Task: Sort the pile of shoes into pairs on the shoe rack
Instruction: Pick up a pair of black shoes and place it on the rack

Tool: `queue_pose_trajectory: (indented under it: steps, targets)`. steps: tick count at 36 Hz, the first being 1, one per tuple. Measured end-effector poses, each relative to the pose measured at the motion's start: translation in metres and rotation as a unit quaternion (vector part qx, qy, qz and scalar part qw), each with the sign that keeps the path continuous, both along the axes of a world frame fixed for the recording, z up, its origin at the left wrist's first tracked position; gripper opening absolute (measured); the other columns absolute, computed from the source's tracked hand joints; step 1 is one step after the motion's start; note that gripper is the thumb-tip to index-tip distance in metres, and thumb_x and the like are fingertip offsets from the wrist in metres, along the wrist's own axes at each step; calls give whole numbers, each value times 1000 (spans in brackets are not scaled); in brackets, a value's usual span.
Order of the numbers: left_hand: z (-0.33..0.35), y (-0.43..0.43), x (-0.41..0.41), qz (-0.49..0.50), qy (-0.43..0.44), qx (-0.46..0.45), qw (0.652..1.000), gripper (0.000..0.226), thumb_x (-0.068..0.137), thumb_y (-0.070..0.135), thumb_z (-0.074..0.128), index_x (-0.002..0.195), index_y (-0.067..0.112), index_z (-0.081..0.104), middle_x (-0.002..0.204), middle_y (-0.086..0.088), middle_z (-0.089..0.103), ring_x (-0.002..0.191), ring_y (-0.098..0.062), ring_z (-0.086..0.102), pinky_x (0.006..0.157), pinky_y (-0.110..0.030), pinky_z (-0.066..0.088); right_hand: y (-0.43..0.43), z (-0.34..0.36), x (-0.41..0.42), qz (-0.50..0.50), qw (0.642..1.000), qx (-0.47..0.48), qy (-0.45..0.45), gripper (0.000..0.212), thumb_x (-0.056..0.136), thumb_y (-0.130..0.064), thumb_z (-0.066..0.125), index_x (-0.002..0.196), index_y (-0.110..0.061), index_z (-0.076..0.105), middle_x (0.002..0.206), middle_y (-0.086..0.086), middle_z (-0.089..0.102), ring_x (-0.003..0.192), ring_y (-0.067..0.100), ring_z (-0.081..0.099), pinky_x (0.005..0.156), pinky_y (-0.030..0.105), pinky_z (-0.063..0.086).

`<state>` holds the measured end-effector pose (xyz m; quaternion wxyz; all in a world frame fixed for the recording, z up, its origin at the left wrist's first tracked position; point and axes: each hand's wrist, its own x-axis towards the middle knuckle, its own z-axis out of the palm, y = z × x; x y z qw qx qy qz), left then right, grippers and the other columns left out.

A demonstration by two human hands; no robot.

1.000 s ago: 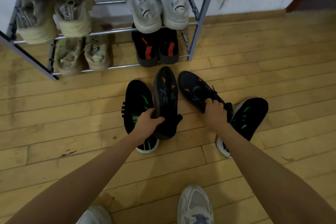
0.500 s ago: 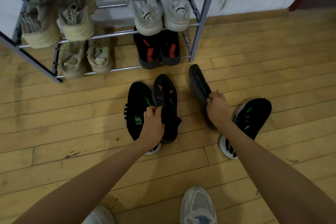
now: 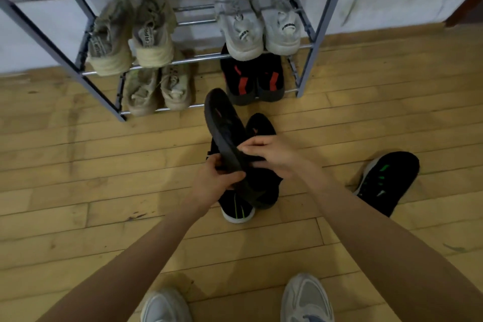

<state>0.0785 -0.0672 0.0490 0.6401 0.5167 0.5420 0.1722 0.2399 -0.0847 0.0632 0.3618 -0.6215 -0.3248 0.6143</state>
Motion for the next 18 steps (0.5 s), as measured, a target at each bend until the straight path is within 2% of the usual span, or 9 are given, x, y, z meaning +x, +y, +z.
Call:
queue_pose_trajectory:
  steps: [1, 3, 5, 7, 9, 11, 13, 15, 18]
  targets:
    - [-2, 2, -5, 18, -15, -35, 999, 51, 80, 5, 72, 126, 6, 51, 109, -2, 63, 95, -17, 66, 71, -28, 60, 3, -2, -2, 9, 1000, -12, 25, 13, 93, -10, 56, 92, -16, 69, 106, 1, 65, 111, 19, 59, 96, 36, 50]
    - [-7, 7, -14, 45, -25, -91, 994, 40, 84, 3, 64, 123, 4, 55, 111, -9, 65, 95, -20, 66, 67, -27, 58, 8, -8, -8, -4, 1000, -6, 9, 13, 93, -9, 56, 99, -13, 68, 107, 3, 64, 110, 19, 60, 93, 32, 52]
    - [-13, 13, -24, 58, 2, -124, 991, 34, 85, 5, 57, 119, 5, 57, 111, -11, 66, 99, -23, 63, 68, -30, 54, 8, -17, -12, -33, 994, 23, -104, 14, 92, -11, 59, 103, -13, 66, 108, 4, 64, 107, 19, 61, 90, 29, 52]
    - [-24, 17, -38, 66, 40, -131, 988, 37, 83, 3, 51, 119, 6, 57, 105, -10, 64, 99, -26, 60, 69, -31, 51, 1, -30, -14, -49, 957, 63, -279, 19, 91, -15, 60, 109, -12, 63, 112, 5, 62, 108, 18, 58, 90, 24, 47]
    - [-35, 19, -51, 70, 67, -116, 989, 42, 83, 2, 48, 125, 9, 54, 106, -10, 64, 95, -25, 60, 68, -31, 51, -13, -40, -15, -61, 928, 37, -366, 36, 89, -23, 61, 122, -12, 51, 123, 9, 51, 118, 24, 48, 94, 28, 42]
    - [-43, 18, -59, 78, 73, -102, 989, 44, 88, 4, 45, 131, 11, 51, 114, -12, 64, 100, -27, 61, 75, -35, 52, -27, -48, -16, -35, 922, -52, -382, 67, 85, -37, 65, 137, -10, 32, 136, 14, 36, 129, 31, 32, 104, 38, 35]
    - [-49, 14, -61, 88, 68, -98, 989, 45, 90, 5, 42, 134, 12, 49, 119, -12, 62, 106, -28, 60, 84, -38, 53, -38, -54, -19, -2, 920, -111, -376, 95, 78, -48, 70, 145, -8, 15, 143, 15, 26, 135, 34, 22, 112, 41, 26]
    - [-54, 9, -60, 94, 74, -93, 988, 46, 91, 8, 40, 136, 15, 48, 124, -10, 61, 112, -28, 58, 94, -42, 52, -44, -55, -25, -11, 932, -130, -338, 112, 72, -49, 76, 147, -8, 5, 148, 13, 20, 139, 32, 16, 115, 41, 21]
    - [-59, 0, -58, 103, 87, -87, 987, 46, 89, 26, 49, 135, 19, 47, 126, -8, 59, 114, -27, 57, 98, -46, 50, -46, -60, -30, -36, 954, -143, -260, 122, 67, -44, 82, 148, -11, -3, 150, 14, 18, 140, 30, 19, 115, 40, 27]
